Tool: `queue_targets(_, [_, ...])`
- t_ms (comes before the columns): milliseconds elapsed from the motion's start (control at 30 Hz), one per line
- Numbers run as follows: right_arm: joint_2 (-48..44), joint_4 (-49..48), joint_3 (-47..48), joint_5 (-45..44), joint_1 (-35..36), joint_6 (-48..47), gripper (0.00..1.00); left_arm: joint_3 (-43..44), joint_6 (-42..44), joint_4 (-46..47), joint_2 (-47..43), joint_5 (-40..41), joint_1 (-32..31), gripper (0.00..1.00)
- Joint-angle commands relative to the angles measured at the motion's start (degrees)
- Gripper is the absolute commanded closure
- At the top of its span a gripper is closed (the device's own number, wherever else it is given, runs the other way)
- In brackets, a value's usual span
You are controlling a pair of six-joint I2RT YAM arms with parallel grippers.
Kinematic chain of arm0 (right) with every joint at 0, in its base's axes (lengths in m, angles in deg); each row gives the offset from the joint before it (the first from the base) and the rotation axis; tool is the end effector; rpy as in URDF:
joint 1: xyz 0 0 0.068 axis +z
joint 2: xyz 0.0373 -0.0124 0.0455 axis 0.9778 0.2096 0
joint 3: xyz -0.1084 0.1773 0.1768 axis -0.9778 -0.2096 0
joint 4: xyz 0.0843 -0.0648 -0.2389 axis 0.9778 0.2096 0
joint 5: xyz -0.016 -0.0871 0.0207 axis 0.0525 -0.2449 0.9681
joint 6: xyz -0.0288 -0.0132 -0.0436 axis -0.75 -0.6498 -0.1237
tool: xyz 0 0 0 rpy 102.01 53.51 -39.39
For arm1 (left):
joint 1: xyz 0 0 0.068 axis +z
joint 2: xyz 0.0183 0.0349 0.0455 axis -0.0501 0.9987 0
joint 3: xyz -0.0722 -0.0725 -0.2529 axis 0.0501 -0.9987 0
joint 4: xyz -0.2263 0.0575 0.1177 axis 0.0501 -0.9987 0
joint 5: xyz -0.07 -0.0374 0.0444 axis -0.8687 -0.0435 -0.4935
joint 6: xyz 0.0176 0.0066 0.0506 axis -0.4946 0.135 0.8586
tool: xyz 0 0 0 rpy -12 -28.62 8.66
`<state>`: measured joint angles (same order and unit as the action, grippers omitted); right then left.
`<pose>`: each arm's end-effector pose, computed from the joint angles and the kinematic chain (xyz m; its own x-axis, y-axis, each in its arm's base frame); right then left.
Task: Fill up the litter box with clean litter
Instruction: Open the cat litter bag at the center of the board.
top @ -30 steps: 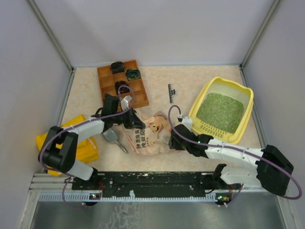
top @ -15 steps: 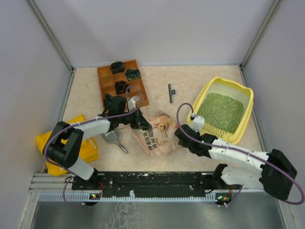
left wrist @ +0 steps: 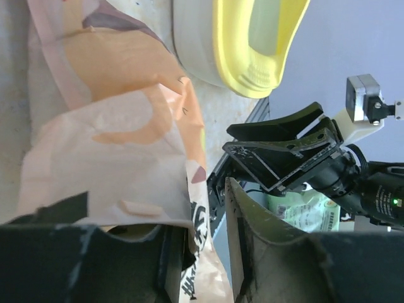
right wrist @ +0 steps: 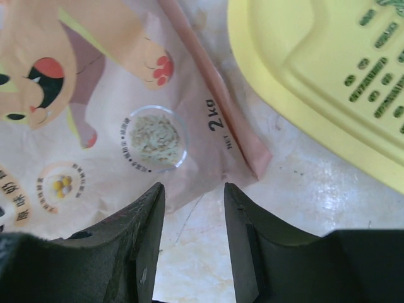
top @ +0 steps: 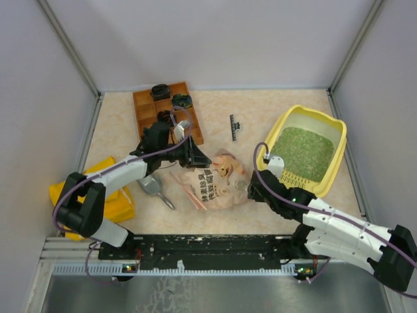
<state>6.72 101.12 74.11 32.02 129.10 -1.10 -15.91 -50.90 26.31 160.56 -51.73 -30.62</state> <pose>0.1183 0.1201 0.2165 -0.6750 0.1951 -0.7116 0.0150 0.9679 0.2511 0.2752 -0.1719 0.2224 -0.9290 -0.1076 -0.3541 0.2762 0.4355 -0.8568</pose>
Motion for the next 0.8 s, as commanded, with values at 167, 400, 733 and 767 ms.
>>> queue_targets(167, [-1.07, -5.84, 3.23, 5.36, -0.22, -5.76, 0.56, -1.03, -5.59, 4.26, -3.97, -3.18, 0.18, 0.77])
queue_targets(400, [-0.15, -7.45, 3.70, 5.91, -0.22, -7.00, 0.56, 1.16, -4.12, 0.96, -5.81, -2.10, 1.07, 0.68])
queue_targets(733, [-1.10, -8.00, 3.93, 5.88, -0.26, -9.05, 0.56, 2.97, 6.46, -15.29, -9.20, 8.61, 1.24, 0.45])
queue_targets(767, [-1.19, -7.90, 3.95, 5.42, -0.17, -9.13, 0.56, 3.44, 7.34, -17.49, -9.54, 10.62, 1.34, 0.42])
